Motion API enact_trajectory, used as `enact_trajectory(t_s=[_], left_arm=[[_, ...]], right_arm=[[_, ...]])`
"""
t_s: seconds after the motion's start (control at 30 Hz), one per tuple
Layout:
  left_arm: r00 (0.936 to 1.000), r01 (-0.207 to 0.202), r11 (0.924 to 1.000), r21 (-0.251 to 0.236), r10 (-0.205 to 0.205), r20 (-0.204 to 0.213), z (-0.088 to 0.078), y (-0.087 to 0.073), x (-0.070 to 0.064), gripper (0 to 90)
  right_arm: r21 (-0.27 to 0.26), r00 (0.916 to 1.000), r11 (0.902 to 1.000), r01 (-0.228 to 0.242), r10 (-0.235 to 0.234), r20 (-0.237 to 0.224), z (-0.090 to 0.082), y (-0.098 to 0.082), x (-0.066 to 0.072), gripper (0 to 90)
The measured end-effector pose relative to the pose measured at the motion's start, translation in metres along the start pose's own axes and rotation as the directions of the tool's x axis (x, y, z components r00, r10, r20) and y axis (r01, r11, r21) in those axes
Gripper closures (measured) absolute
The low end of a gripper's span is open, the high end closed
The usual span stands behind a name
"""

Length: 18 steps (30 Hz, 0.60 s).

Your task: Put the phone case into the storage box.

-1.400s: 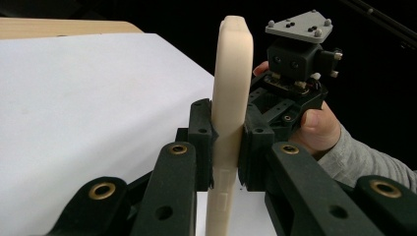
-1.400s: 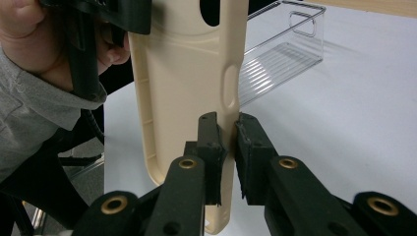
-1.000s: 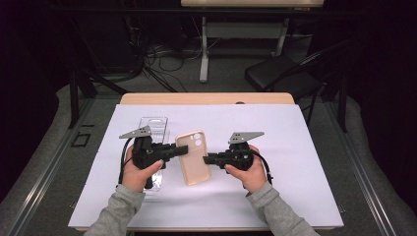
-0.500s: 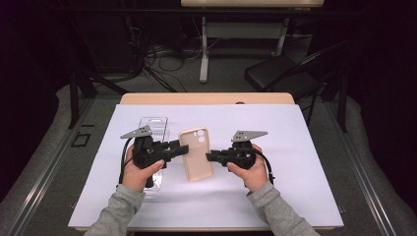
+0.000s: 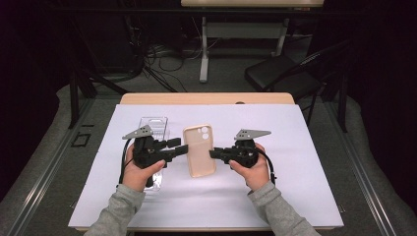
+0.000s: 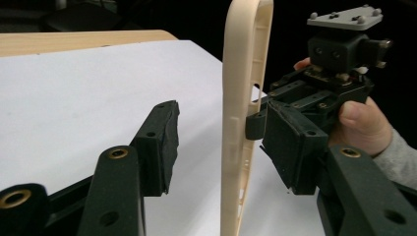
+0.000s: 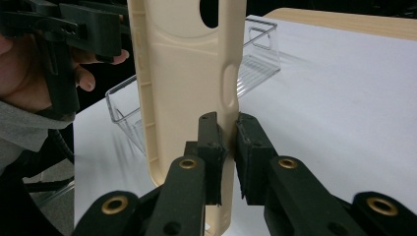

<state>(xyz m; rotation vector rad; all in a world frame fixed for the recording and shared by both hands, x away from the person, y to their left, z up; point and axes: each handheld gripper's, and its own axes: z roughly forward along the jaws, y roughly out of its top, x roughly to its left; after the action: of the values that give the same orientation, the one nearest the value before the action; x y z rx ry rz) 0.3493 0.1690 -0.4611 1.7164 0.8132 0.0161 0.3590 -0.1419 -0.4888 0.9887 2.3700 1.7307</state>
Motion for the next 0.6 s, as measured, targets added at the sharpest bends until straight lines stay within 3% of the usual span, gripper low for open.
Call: enact_trajectory(t_s=[0.43,0.6], left_arm=[[0.9975,-0.037,0.9991,0.019,0.038,-0.059,0.0013,-0.0003,0.0002,46.6],[0.9948,-0.053,0.9984,0.02,0.055,-0.087,0.0013,-0.0003,0.0006,42.2]], right_arm=[[-0.014,0.9984,0.9999,0.0,0.001,0.057,-0.0036,0.0002,-0.0022,82.0],[-0.021,0.9977,0.9998,0.0,0.001,0.068,-0.0043,0.0,-0.0027,82.0]])
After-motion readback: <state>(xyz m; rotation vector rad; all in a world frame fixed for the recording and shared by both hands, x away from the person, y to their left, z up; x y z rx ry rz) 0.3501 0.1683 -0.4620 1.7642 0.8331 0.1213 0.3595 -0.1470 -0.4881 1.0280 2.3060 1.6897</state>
